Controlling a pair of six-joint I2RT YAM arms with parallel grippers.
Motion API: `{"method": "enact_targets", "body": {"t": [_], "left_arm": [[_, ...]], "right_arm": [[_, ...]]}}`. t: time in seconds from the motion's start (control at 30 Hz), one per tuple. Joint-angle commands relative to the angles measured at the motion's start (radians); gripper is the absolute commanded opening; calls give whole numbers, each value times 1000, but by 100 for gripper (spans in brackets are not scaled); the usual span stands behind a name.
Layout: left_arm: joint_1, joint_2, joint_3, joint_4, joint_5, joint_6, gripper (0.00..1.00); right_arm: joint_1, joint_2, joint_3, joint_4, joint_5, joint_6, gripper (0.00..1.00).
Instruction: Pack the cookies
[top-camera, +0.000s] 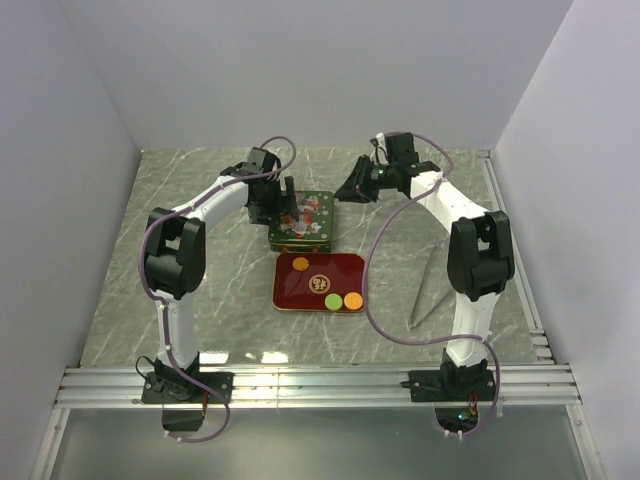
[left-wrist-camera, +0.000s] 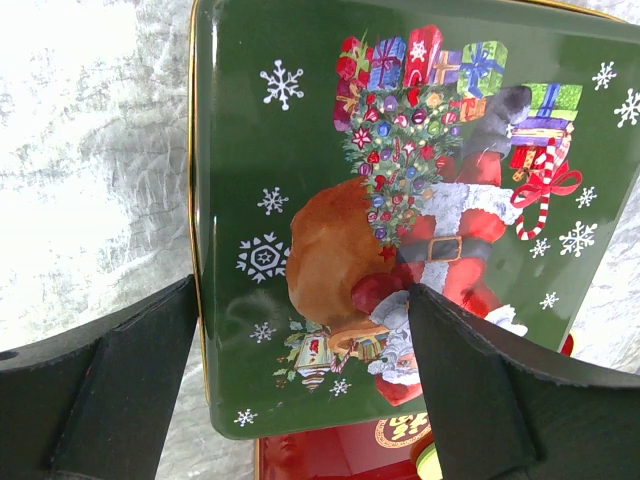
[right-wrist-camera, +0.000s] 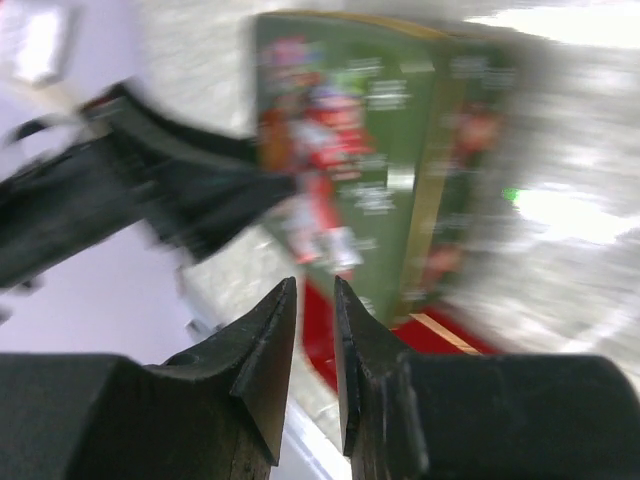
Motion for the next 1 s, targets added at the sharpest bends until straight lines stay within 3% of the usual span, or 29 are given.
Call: {"method": "enact_targets", "body": {"t": [0.0,0.2,0.4,0.63,0.97], "left_arm": [[-9,-3,35,-18,-12,2,90],[-9,0,43,-21,-15,-1,90],[-9,3,45,-16,-9,-7,90],[-7,-5,34,-13,-11,-10,90],[-11,-6,16,8,0,-21,90]], "right_arm": [[18,-33,59,114,-139,68,29],[39,-24,48,266,-202,124,30],[58,95,-47,358,-245,177,28],[76,212,-65,145,-172,39,22],[73,237,-50,96,-135,18,21]]}}
